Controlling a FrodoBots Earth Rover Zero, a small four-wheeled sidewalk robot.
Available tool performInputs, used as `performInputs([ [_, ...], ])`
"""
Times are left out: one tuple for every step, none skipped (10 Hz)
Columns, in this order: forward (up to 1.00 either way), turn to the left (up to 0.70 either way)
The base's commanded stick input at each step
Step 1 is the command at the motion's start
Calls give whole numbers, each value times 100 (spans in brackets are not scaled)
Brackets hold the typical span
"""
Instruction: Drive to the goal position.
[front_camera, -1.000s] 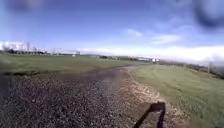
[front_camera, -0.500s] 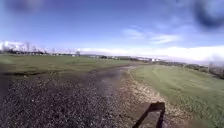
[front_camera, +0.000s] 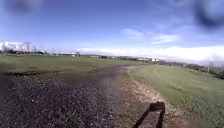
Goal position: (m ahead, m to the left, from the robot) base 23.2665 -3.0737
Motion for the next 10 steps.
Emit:
performInputs([
  [70,0],
  [70,0],
  [70,0],
  [70,0],
  [70,0],
  [70,0],
  [70,0],
  [70,0],
  [70,0],
  [70,0],
])
